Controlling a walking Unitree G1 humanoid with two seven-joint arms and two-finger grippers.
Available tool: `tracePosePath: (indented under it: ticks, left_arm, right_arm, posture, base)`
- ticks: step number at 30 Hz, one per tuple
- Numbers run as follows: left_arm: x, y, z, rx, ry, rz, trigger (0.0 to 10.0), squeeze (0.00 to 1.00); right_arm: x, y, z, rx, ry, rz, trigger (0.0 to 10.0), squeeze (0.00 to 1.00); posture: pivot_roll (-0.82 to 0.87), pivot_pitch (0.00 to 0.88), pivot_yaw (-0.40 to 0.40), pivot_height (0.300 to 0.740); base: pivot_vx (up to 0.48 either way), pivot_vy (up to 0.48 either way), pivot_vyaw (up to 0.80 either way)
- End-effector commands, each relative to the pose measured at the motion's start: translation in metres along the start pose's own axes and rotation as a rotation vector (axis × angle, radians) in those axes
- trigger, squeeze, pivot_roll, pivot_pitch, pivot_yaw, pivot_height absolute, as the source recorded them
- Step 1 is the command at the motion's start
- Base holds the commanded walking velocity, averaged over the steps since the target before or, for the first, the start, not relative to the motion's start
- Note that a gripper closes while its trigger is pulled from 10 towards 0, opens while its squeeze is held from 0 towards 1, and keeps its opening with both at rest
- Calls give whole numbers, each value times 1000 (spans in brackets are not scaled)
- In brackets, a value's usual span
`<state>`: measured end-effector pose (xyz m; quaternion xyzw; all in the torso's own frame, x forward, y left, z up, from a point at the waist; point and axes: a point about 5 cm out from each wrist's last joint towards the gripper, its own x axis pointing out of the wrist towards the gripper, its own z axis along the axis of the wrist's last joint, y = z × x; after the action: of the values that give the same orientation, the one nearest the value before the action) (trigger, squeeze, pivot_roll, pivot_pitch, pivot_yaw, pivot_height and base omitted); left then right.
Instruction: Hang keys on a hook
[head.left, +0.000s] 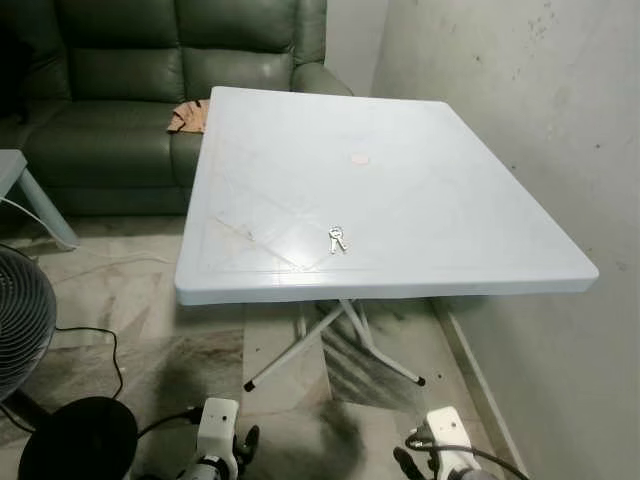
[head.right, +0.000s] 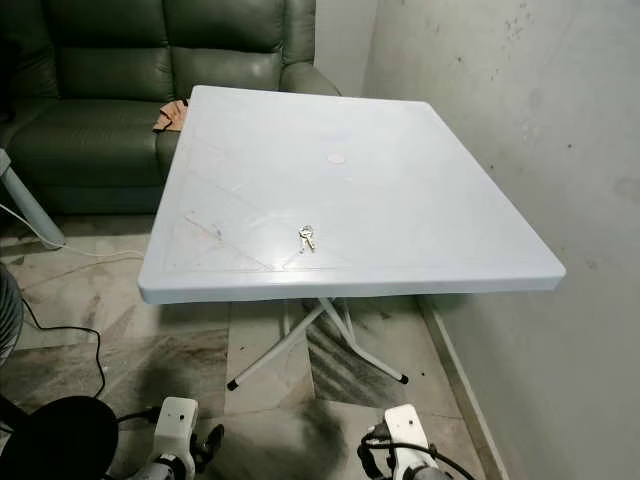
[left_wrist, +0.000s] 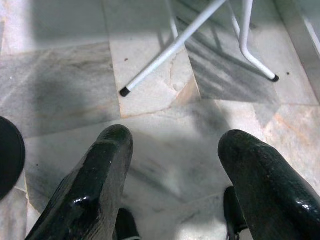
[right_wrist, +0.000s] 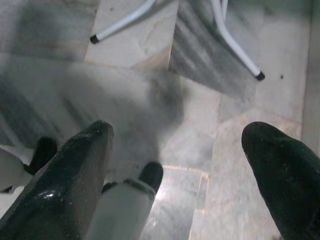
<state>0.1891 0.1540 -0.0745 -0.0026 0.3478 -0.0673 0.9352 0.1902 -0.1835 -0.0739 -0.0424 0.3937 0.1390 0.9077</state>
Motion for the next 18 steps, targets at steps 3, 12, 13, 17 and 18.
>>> tracePosePath:
  ticks: [3, 12, 13, 17, 18]
  left_arm:
    - [9, -14, 67, 54, -360, -77, 10000, 0]
    - [2, -20, 111, 105, -607, -116, 10000, 0]
    - [0, -22, 115, 117, -640, -125, 10000, 0]
    - [-11, -29, 133, 138, -756, -152, 10000, 0]
    - [-11, -29, 133, 138, -756, -152, 10000, 0]
  right_arm:
    - [4, -11, 56, 23, -276, 10, 10000, 0]
    - [0, -13, 104, 8, -528, 56, 10000, 0]
    - [-2, -13, 110, 0, -566, 70, 10000, 0]
    - [-9, -8, 133, -18, -710, 122, 10000, 0]
    - [-9, -8, 133, -18, -710, 122, 10000, 0]
  posture:
    - [-77, 0, -84, 740]
    - [-78, 0, -85, 740]
    - [-78, 0, -85, 740]
    - [-80, 0, -84, 740]
    - [-80, 0, -84, 740]
  base:
    - [0, 0, 0]
    - [0, 0, 0]
    - [0, 0, 0]
    - [0, 0, 0]
    - [0, 0, 0]
